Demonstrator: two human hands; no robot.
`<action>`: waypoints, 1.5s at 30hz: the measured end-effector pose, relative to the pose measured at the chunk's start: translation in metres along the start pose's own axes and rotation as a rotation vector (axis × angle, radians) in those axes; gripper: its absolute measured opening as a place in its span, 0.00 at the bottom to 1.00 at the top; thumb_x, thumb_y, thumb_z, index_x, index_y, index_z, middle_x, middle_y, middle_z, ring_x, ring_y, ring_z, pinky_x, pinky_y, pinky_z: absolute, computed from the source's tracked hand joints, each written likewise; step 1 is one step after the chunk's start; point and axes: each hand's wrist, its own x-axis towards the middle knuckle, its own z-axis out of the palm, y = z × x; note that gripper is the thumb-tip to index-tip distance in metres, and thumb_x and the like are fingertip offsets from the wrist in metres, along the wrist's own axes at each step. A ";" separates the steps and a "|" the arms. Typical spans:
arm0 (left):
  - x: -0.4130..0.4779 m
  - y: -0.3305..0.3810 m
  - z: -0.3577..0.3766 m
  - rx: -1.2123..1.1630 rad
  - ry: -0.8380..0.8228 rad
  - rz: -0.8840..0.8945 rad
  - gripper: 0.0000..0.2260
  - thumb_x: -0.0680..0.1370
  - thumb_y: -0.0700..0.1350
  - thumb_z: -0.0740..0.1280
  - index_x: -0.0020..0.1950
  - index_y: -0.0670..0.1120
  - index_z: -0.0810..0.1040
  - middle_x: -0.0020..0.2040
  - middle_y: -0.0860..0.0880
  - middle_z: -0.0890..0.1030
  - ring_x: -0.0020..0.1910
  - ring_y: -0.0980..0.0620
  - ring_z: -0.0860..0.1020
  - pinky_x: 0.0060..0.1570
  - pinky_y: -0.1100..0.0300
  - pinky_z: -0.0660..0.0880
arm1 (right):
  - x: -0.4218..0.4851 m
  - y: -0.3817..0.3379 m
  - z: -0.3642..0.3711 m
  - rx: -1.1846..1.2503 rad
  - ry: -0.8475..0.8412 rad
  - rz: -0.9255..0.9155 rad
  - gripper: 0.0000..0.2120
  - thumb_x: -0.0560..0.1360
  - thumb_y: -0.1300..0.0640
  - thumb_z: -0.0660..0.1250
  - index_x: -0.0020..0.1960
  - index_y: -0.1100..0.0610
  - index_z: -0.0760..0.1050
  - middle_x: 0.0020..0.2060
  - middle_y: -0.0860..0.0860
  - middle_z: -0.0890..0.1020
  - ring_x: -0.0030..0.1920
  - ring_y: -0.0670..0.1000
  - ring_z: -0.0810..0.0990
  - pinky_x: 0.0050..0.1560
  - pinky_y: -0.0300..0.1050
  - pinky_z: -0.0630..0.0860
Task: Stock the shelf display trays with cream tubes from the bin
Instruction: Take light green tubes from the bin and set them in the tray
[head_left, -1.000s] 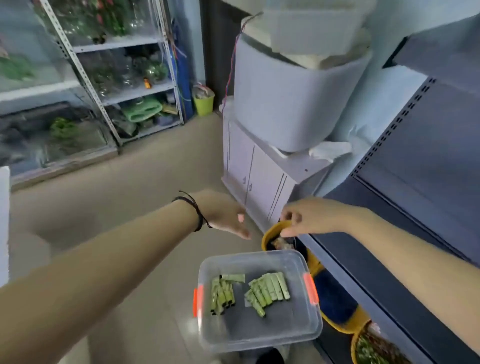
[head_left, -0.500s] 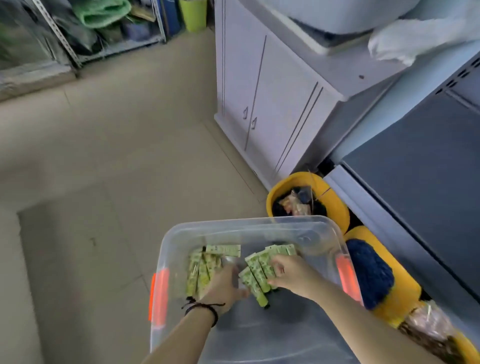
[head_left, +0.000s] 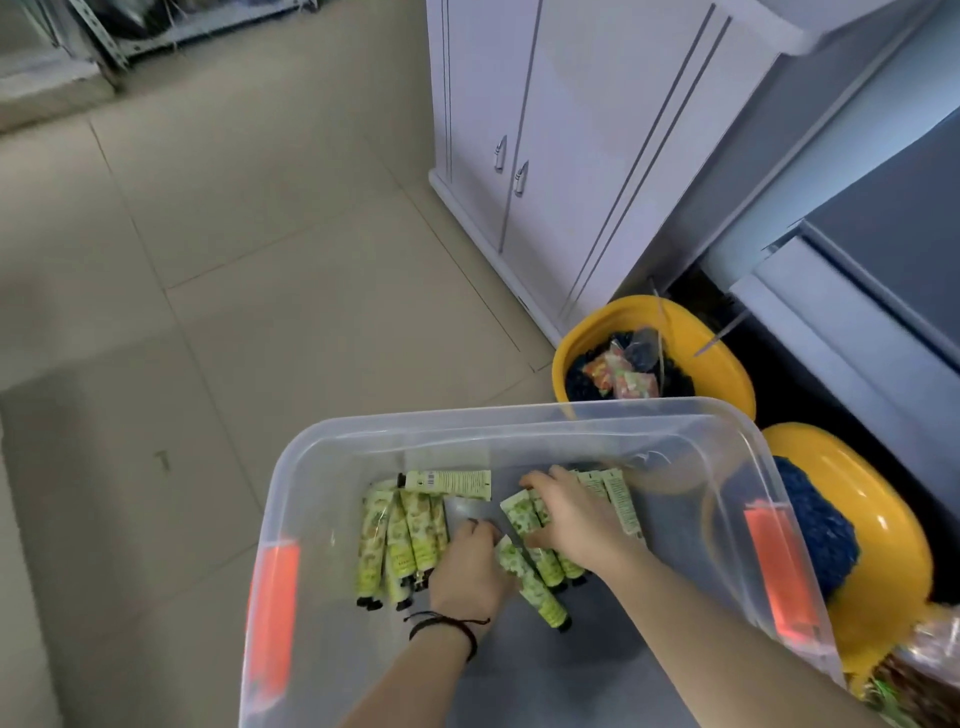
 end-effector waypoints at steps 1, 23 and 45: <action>0.000 -0.001 0.001 -0.026 0.002 -0.001 0.17 0.70 0.48 0.71 0.56 0.48 0.72 0.56 0.51 0.71 0.51 0.51 0.74 0.47 0.59 0.73 | 0.000 0.000 0.001 0.007 0.014 -0.010 0.27 0.70 0.54 0.74 0.66 0.51 0.68 0.58 0.50 0.71 0.55 0.56 0.76 0.46 0.49 0.74; -0.130 0.125 -0.279 -0.309 0.040 0.564 0.06 0.67 0.52 0.71 0.42 0.59 0.76 0.41 0.58 0.81 0.40 0.57 0.79 0.48 0.60 0.76 | -0.151 -0.140 -0.259 0.456 0.424 -0.279 0.07 0.73 0.61 0.70 0.48 0.51 0.78 0.41 0.45 0.81 0.42 0.45 0.79 0.45 0.44 0.75; -0.510 0.498 -0.613 0.046 0.227 1.244 0.11 0.68 0.45 0.71 0.48 0.44 0.78 0.42 0.44 0.83 0.38 0.51 0.78 0.41 0.55 0.75 | -0.549 -0.283 -0.687 0.281 1.075 -0.438 0.09 0.70 0.61 0.69 0.47 0.51 0.78 0.40 0.43 0.81 0.37 0.42 0.78 0.38 0.36 0.76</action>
